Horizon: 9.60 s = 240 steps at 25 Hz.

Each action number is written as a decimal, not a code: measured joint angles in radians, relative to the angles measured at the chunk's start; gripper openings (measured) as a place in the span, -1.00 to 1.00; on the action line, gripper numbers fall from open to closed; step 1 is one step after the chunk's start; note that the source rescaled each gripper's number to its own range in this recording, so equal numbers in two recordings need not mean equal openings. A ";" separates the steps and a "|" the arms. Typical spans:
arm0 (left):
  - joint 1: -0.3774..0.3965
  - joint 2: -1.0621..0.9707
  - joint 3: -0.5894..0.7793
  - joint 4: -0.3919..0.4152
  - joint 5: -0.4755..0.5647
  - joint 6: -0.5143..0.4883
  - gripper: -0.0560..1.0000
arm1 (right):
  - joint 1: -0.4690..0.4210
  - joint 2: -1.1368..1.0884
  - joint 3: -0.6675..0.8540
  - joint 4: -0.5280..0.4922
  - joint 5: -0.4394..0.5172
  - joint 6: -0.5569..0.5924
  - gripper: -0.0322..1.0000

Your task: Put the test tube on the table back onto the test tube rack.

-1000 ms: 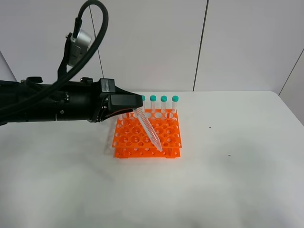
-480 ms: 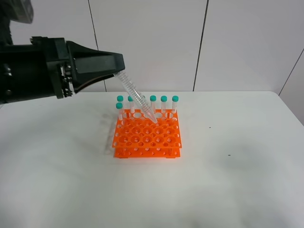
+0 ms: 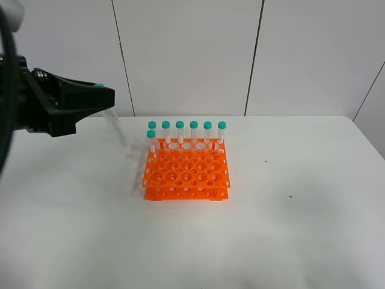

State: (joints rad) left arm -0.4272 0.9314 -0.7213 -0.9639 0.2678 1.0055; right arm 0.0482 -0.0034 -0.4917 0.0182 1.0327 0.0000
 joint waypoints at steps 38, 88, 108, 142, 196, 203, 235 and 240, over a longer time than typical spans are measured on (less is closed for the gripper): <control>-0.132 0.821 -0.324 0.898 -0.563 -0.830 -0.89 | 0.000 0.000 0.000 0.000 0.000 0.000 1.00; -0.083 1.013 -0.325 0.874 -0.692 -0.889 -0.89 | 0.000 0.000 0.000 0.003 0.000 0.000 1.00; -0.083 1.067 -0.322 0.874 -0.722 -0.897 -0.89 | 0.000 0.000 0.000 0.003 0.000 0.000 1.00; -0.080 1.066 -0.322 0.875 -0.694 -0.930 -0.89 | 0.000 0.000 0.000 0.003 0.000 0.000 1.00; -0.085 0.499 -0.403 0.880 0.317 -0.930 0.99 | 0.000 0.000 0.000 0.003 0.000 0.000 1.00; -0.015 0.564 -0.434 0.899 0.642 -0.937 1.00 | 0.000 0.000 0.000 0.004 0.000 0.000 1.00; 0.462 -0.300 0.149 0.914 0.790 -0.941 0.97 | 0.000 0.000 0.000 0.004 0.000 0.000 1.00; 0.462 -0.607 0.224 0.914 0.782 -0.942 0.97 | 0.000 0.000 0.000 0.004 0.000 0.000 1.00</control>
State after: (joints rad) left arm 0.0349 0.3247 -0.4973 -0.0501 1.0495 0.0634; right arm 0.0482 -0.0034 -0.4917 0.0220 1.0327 0.0000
